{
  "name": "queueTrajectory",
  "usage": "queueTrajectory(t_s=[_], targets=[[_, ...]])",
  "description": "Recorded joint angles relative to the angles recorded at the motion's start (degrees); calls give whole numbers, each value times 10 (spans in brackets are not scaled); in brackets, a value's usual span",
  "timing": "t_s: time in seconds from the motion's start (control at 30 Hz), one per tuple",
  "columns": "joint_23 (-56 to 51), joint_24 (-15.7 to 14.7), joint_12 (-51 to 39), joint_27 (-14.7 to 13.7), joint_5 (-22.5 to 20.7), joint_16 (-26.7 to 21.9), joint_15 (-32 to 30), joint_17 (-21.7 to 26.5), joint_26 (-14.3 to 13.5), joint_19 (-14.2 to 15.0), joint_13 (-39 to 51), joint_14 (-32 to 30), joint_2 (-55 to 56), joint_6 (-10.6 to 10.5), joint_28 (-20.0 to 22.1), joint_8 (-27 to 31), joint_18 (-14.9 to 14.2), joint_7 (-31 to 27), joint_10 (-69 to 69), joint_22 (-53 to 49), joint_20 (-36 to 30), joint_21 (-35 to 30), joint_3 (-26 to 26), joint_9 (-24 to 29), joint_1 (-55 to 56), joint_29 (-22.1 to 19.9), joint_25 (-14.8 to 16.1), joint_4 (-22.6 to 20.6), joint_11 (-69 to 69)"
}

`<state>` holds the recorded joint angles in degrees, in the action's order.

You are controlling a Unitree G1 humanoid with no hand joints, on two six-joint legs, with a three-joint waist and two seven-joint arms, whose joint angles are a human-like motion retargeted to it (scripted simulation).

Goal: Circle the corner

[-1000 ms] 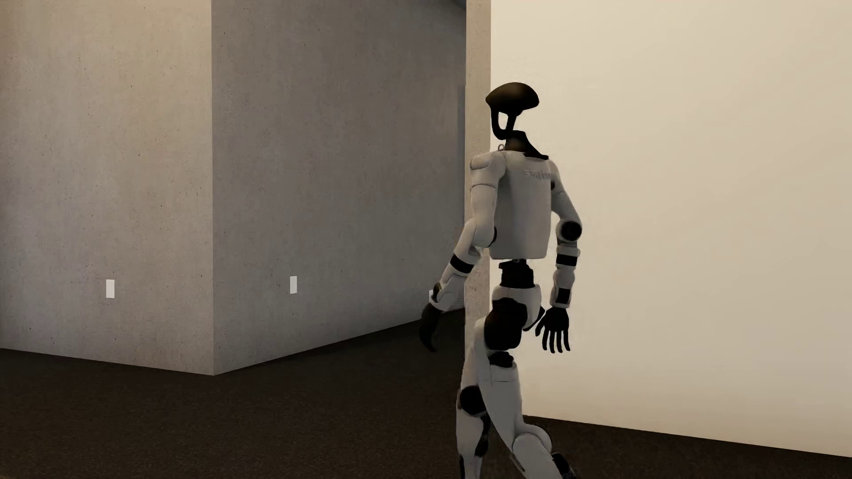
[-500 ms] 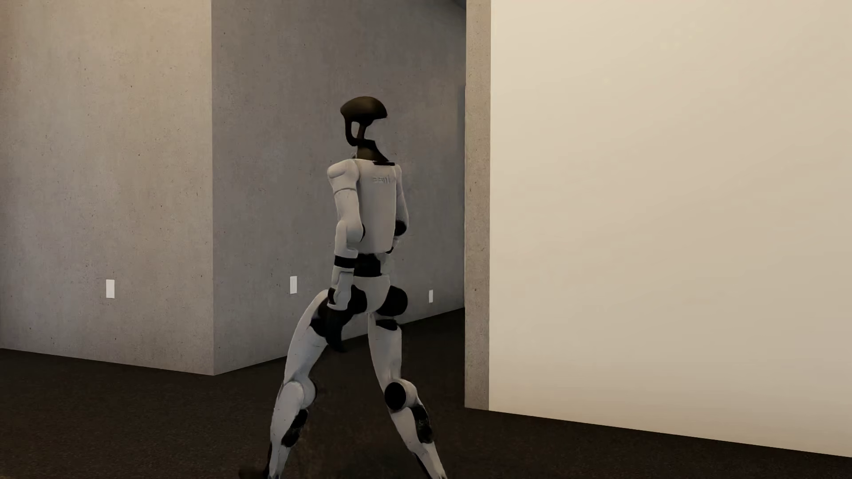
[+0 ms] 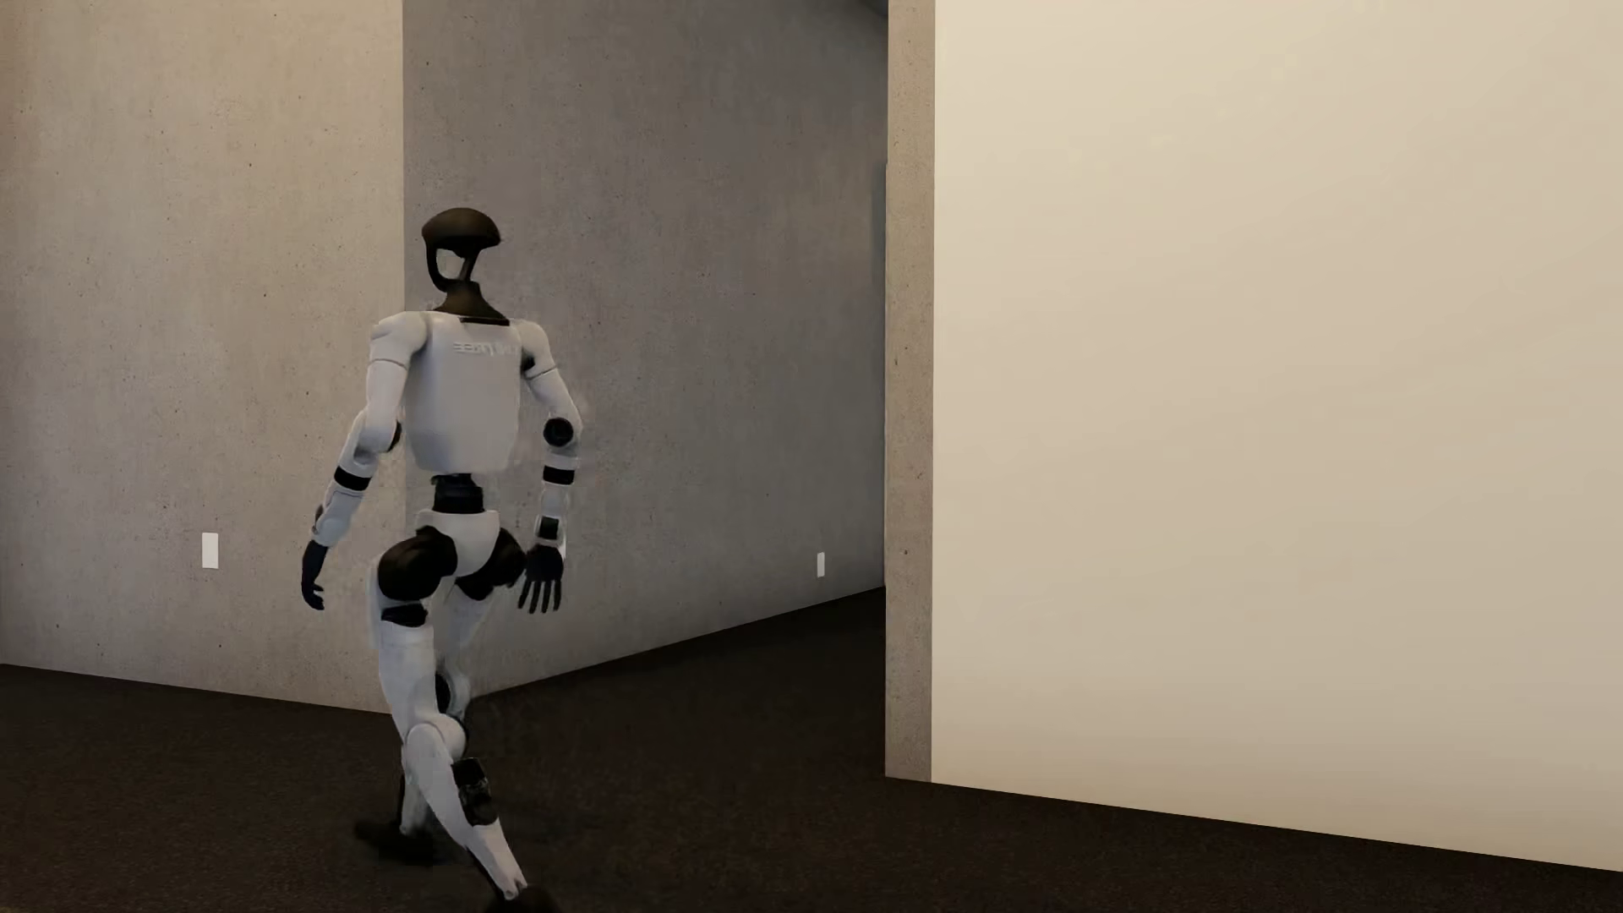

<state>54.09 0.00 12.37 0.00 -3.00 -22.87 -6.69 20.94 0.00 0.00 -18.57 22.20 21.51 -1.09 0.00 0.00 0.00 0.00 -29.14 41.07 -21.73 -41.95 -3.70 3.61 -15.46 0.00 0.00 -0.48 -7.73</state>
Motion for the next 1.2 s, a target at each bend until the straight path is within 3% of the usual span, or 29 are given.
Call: queueTrajectory(t_s=[0.03, 0.07, 0.1, 0.13, 0.17, 0.2, 0.23, 0.3, 0.33, 0.4, 0.43, 0.47, 0.5, 0.53, 0.6, 0.63, 0.77, 0.83, 0.9, 0.93, 1.0, 1.03, 1.1, 1.13, 1.2], targets=[[7, 0, 5, 0, -10, 3, 198, 2, 0, 0, -6, 3, 19, -7, 0, 0, 0, 0, -17, 6, 20, -9, -10, 5, -17, 0, 0, 3, -206], [13, 0, 14, 0, -29, 9, 131, 4, 0, 0, -12, -21, 21, -16, 0, 0, 0, 0, -55, 21, 39, -10, -12, 5, -26, 0, 0, 9, -226], [20, 0, 21, 0, -60, 19, 34, 6, 0, 0, -17, -103, 21, -41, 0, 0, 0, 0, -152, 39, 45, -3, -9, 3, 4, 0, 0, 39, -227], [30, 0, 35, 0, -84, 28, -31, 9, 0, 0, -20, -210, 9, -53, 0, 0, 0, 0, -284, 65, 40, -7, 2, 14, 36, 0, 0, 64, -268], [26, 0, 45, 0, -103, 31, -44, 11, 0, 0, -16, -202, -11, -56, 0, 0, 0, 0, -414, 79, 36, 2, 13, 21, 102, 0, 0, 80, -287], [11, 0, 49, 0, -111, 32, -35, 15, 0, 0, -11, -137, -57, -55, 0, 0, 0, 0, -475, 90, 24, 19, 14, 40, 163, 0, 0, 89, -279], [1, 0, 51, 0, -107, 32, -5, 13, 0, 0, 0, -112, -95, -39, 0, 0, 0, 0, -454, 106, 10, 34, 41, 42, 219, 0, 0, 84, -268], [-48, 0, 71, 0, -103, 21, 68, 22, 0, 0, 24, -94, -164, -6, 0, 0, 0, 0, -263, 110, 2, 40, 107, 45, 276, 0, 0, 77, -253], [-62, 0, 88, 0, -101, 17, 105, 22, 0, 0, 36, -120, -195, 7, 0, 0, 0, 0, -139, 108, 14, 57, 121, 40, 290, 0, 0, 80, -239], [-100, 0, 116, 0, -92, 17, 178, 34, 0, 0, 57, -418, -227, 23, 0, 0, 0, 0, -1, 112, 14, 96, 137, 20, 325, 0, 0, 92, -242], [-116, 0, 130, 0, -91, 18, 218, 44, 0, 0, 63, -459, -255, 20, 0, 0, 0, 0, -20, 113, 10, 109, 148, 17, 335, 0, 0, 108, -252], [-129, 0, 143, 0, -91, 18, 238, 50, 0, 0, 67, -389, -289, 20, 0, 0, 0, 0, -71, 111, 16, 113, 161, 25, 319, 0, 0, 113, -275], [-132, 0, 135, 0, -81, 16, 213, 46, 0, 0, 70, -301, -278, 32, 0, 0, 0, 0, -92, 123, 0, 123, 176, 25, 308, 0, 0, 98, -322], [-118, 0, 121, 0, -71, 16, 141, 25, 0, 0, 77, -240, -249, 43, 0, 0, 0, 0, -114, 137, -7, 145, 190, 28, 291, 0, 0, 101, -387], [-113, 0, 83, 0, -48, -4, -12, 5, 0, 0, 96, -184, -187, 64, 0, 0, 0, 0, -104, 152, -8, 94, 171, 41, 244, 0, 0, 120, -444], [-126, 0, 77, 0, -37, -8, -30, 1, 0, 0, 87, -169, -144, 66, 0, 0, 0, 0, -93, 141, 15, 86, 151, 39, 221, 0, 0, 137, -456], [-78, 0, 75, 0, 15, -8, 10, -8, 0, 0, 35, -96, -6, 45, 0, 0, 0, 0, -68, 70, 29, 30, 84, 27, 110, 0, 0, 169, -388], [-53, 0, 66, 0, 31, -2, 36, -2, 0, 0, 2, -71, 48, 32, 0, 0, 0, 0, -46, 39, 24, 27, 52, 20, 48, 0, 0, 157, -303], [-20, 0, 47, 0, 45, -6, 120, 9, 0, 0, -25, -42, 90, 25, 0, 0, 0, 0, -29, 17, 25, 2, 18, 16, 2, 0, 0, 134, -248], [-2, 0, 28, 0, 57, -10, 119, 14, 0, 0, -36, -28, 109, 18, 0, 0, 0, 0, -33, 9, 9, -15, -8, 20, -10, 0, 0, 133, -244], [30, 0, 2, 0, 60, -18, -45, 20, 0, 0, -56, -45, 162, -4, 0, 0, 0, 0, -45, -1, 4, -29, -53, 34, -46, 0, 0, 148, -320], [54, 0, 5, 0, 45, -18, -64, 19, 0, 0, -51, -87, 173, -16, 0, 0, 0, 0, -53, 0, 17, -45, -62, 37, -60, 0, 0, 156, -356], [61, 0, 24, 0, 12, -14, 2, 16, 0, 0, -58, -204, 137, -28, 0, 0, 0, 0, -146, 24, 18, -54, -62, 19, -3, 0, 0, 165, -375], [44, 0, 27, 0, -6, -12, 41, 16, 0, 0, -64, -210, 110, -31, 0, 0, 0, 0, -227, 39, 12, -37, -30, 16, 48, 0, 0, 152, -375], [14, 0, 47, 0, -60, -7, 86, 18, 0, 0, -34, -152, -2, -40, 0, 0, 0, 0, -394, 49, -3, -52, 42, 39, 138, 0, 0, 132, -327]])
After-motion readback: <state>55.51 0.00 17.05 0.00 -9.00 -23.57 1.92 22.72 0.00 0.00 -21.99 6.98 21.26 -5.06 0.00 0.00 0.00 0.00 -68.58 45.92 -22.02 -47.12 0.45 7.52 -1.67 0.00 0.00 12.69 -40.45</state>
